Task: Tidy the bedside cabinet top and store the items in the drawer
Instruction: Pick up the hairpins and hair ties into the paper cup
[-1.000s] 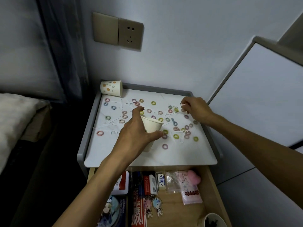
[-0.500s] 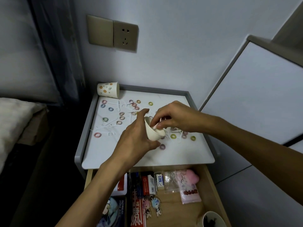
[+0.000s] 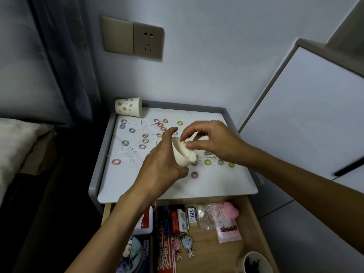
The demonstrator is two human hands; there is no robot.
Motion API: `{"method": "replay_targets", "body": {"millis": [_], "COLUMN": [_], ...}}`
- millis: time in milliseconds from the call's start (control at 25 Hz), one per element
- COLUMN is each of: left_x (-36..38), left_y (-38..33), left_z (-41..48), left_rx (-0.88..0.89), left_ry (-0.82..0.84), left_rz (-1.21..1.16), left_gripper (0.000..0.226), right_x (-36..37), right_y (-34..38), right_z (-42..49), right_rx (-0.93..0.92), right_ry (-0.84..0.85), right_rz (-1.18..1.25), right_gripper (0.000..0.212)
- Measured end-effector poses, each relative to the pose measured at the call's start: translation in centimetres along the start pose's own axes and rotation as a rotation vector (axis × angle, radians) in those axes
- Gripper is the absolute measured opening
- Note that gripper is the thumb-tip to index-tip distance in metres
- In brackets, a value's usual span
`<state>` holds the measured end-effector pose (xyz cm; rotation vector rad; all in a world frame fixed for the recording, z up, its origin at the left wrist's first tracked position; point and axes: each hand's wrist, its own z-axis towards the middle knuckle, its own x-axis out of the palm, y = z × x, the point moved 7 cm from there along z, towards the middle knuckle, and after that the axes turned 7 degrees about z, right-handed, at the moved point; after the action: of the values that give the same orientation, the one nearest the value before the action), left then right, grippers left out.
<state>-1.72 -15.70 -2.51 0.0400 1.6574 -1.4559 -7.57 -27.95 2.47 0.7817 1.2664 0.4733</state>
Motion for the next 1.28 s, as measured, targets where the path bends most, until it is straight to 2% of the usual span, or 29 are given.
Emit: {"method": "replay_targets", "body": {"millis": [80, 160, 240, 320, 360, 480, 600, 720, 800, 960, 1080, 1160, 1280], "left_x": [-0.1, 0.1, 0.3, 0.2, 0.0, -0.5, -0.5, -0.4, -0.4, -0.2, -0.1, -0.3, -0.8], "left_y": [0.0, -0.2, -0.5, -0.6, -0.5, -0.1, -0.2, -0.3, -0.2, -0.4, -0.7, -0.6, -0.3], "left_z": [0.0, 0.0, 0.0, -0.2, -0.2, -0.1, -0.1, -0.1, -0.1, 0.0, -0.1, -0.3, -0.3], "left_rx": [-0.008, 0.001, 0.01, 0.0, -0.009, -0.023, -0.027, -0.019, -0.018, -0.013, -0.004, 0.002, -0.002], "left_ry": [-0.007, -0.001, 0.003, -0.012, -0.025, -0.063, -0.061, -0.055, -0.057, -0.048, -0.044, -0.047, -0.062], "left_rz": [0.009, 0.009, 0.021, 0.032, 0.033, 0.032, 0.005, -0.009, -0.014, -0.008, -0.009, -0.011, -0.019], "left_gripper": [0.099, 0.102, 0.108, 0.112, 0.112, 0.105, 0.103, 0.103, 0.102, 0.103, 0.104, 0.104, 0.102], "right_x": [-0.9, 0.0, 1.4, 1.2, 0.1, -5.3, -7.1, -6.2, -6.0, -6.4, -6.6, -6.5, -6.7], "right_y": [-1.2, -2.5, -2.9, -3.9, -5.2, -11.9, -18.0, -19.6, -19.7, -19.7, -19.5, -19.5, -18.8], "right_z": [-0.3, -0.8, -1.3, -1.9, -2.0, -3.3, -4.8, -4.9, -4.7, -4.1, -4.0, -4.0, -4.1], "right_rx": [0.101, 0.236, 0.292, 0.333, 0.361, 0.539, 0.747, 0.781, 0.787, 0.878, 0.96, 0.969, 0.88], "right_ry": [-0.106, -0.064, -0.008, -0.023, -0.081, -0.361, -0.356, -0.323, -0.335, -0.313, -0.293, -0.263, -0.24], "right_rz": [0.025, 0.082, 0.159, 0.216, 0.176, -0.15, -0.343, -0.413, -0.436, -0.523, -0.547, -0.56, -0.59], "right_gripper": [0.014, 0.018, 0.019, 0.015, 0.014, 0.015, 0.021, 0.04, 0.045, 0.017, 0.022, 0.016, 0.007]}}
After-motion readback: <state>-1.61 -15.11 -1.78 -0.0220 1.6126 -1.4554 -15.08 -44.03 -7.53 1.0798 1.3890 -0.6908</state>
